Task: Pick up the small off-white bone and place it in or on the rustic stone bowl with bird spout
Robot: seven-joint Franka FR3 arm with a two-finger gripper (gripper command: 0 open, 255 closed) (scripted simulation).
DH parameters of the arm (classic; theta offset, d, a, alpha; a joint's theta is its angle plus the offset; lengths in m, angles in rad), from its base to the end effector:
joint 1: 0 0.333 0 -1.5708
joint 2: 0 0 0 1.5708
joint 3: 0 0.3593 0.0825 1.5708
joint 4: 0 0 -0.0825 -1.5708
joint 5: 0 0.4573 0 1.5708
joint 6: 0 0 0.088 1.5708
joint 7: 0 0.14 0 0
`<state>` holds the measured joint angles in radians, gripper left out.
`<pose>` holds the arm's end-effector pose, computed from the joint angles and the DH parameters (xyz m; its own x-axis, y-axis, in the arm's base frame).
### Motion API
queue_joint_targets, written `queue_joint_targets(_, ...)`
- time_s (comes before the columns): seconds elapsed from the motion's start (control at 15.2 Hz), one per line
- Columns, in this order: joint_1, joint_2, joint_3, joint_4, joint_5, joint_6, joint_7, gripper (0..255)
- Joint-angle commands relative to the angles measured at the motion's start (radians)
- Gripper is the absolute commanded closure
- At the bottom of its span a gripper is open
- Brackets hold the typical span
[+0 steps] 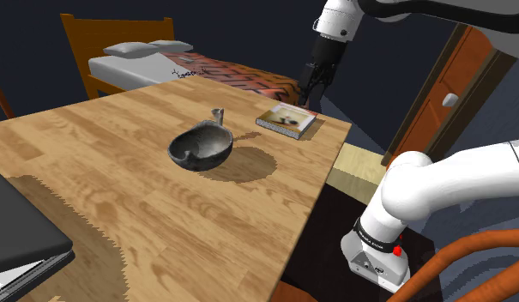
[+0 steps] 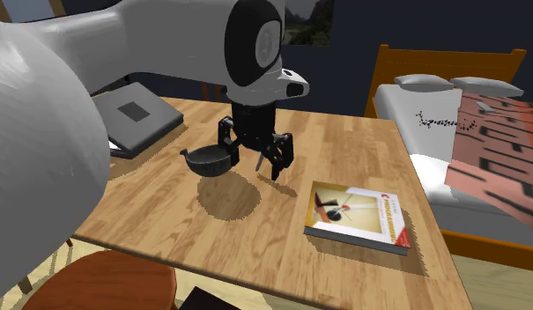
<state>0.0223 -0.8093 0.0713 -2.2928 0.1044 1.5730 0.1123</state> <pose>0.3427 0.0546 0.6303 0.9960 -0.0365 0.0816 -0.0315 -0.9976 -0.0619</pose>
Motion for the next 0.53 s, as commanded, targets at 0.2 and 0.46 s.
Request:
queue_joint_targets(0.2,-0.005,0.104,0.042,0.038,0.002,0.067,0.041,0)
queue_joint_targets(0.46,-0.015,0.25,0.095,0.109,-0.008,0.143,0.1,0)
